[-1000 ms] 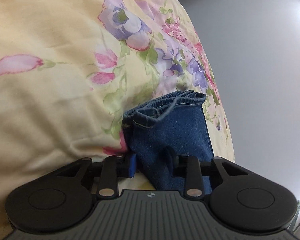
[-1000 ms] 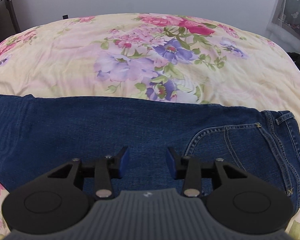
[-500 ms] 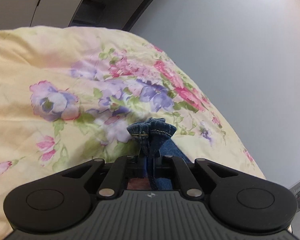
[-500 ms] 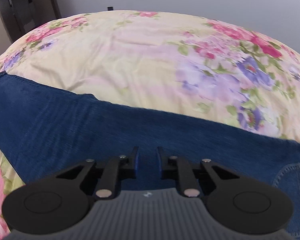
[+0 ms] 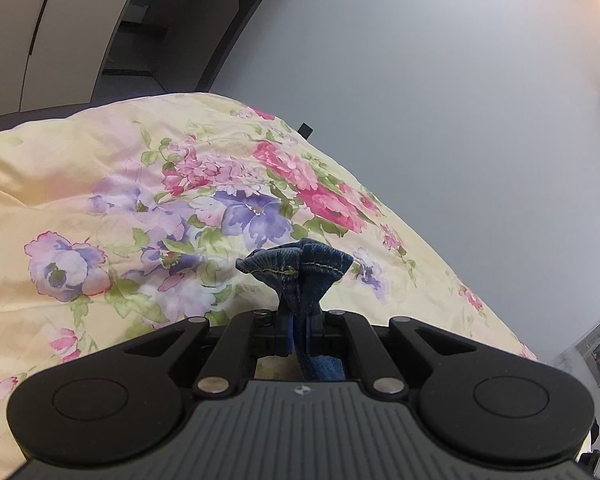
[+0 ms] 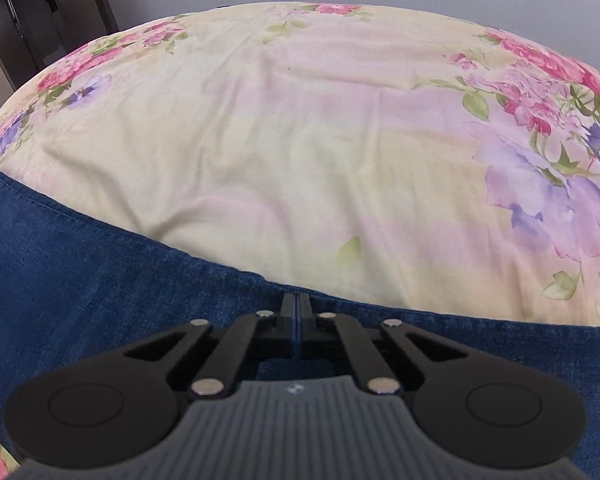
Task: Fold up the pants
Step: 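Lift the leg hems with the left gripper and fold them toward the waistband, then lay the hems onto the jeans seat with the left gripper and release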
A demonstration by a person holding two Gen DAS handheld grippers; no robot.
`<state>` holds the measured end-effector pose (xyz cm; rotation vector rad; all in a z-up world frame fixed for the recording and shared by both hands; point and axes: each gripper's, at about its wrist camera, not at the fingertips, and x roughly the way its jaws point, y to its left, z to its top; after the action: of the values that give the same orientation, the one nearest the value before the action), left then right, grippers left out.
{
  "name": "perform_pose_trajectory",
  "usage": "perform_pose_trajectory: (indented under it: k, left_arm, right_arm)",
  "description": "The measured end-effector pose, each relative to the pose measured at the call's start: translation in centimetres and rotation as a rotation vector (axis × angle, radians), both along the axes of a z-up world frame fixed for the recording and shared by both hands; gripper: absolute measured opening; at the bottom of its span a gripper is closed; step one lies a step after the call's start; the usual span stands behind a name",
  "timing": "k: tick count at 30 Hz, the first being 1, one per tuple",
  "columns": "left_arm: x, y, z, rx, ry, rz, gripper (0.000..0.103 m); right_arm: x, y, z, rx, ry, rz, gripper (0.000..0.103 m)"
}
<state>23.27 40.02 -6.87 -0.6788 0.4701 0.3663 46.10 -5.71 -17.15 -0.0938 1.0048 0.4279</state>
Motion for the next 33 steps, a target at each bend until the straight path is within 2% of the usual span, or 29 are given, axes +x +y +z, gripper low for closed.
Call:
perform_pose_trajectory:
  k: [4, 9, 14, 17, 20, 22, 25, 28, 31, 33]
  left_arm:
    - [0.3, -0.8, 1.4, 0.025, 0.013, -0.029, 0.005]
    - [0.9, -2.8, 4.3, 0.093, 0.005, -0.085, 0.005]
    - [1.3, -4.9, 6.8, 0.132, -0.015, -0.130, 0.005]
    - [1.3, -6.6, 8.3, 0.146, -0.030, -0.159, 0.005]
    - [1.4, -8.7, 10.1, 0.174, -0.038, -0.193, 0.005]
    - [1.4, -10.6, 11.3, 0.185, -0.049, -0.224, 0.005]
    - [1.5, -14.4, 13.0, 0.211, -0.072, -0.270, 0.005]
    - [1.7, -20.4, 14.0, 0.251, -0.106, -0.314, 0.005]
    - [2.1, -27.4, 13.2, 0.269, -0.120, -0.386, 0.005]
    - [2.5, -32.7, 11.4, 0.283, -0.106, -0.435, 0.005]
  right_arm:
    - [-2.1, -0.8, 2.0, 0.013, 0.017, 0.025, 0.000]
    - [-7.6, -2.3, 3.5, 0.005, 0.057, 0.078, 0.000]
    - [-12.2, -3.4, 1.9, -0.003, 0.154, 0.091, 0.000]
    - [-13.1, -3.5, 0.1, -0.013, 0.167, 0.072, 0.000]
    - [-12.9, -4.2, 0.7, 0.027, 0.195, 0.032, 0.000]
    - [-13.4, -5.0, 1.7, 0.043, 0.178, 0.040, 0.000]
    - [-14.3, -7.1, 3.2, 0.060, 0.150, 0.031, 0.001]
    - [-14.9, -10.6, 4.8, 0.083, 0.127, -0.013, 0.001]
    - [-15.6, -14.5, 6.6, 0.074, 0.094, -0.064, 0.001]
    - [-16.2, -17.6, 7.5, 0.067, 0.085, -0.103, 0.002]
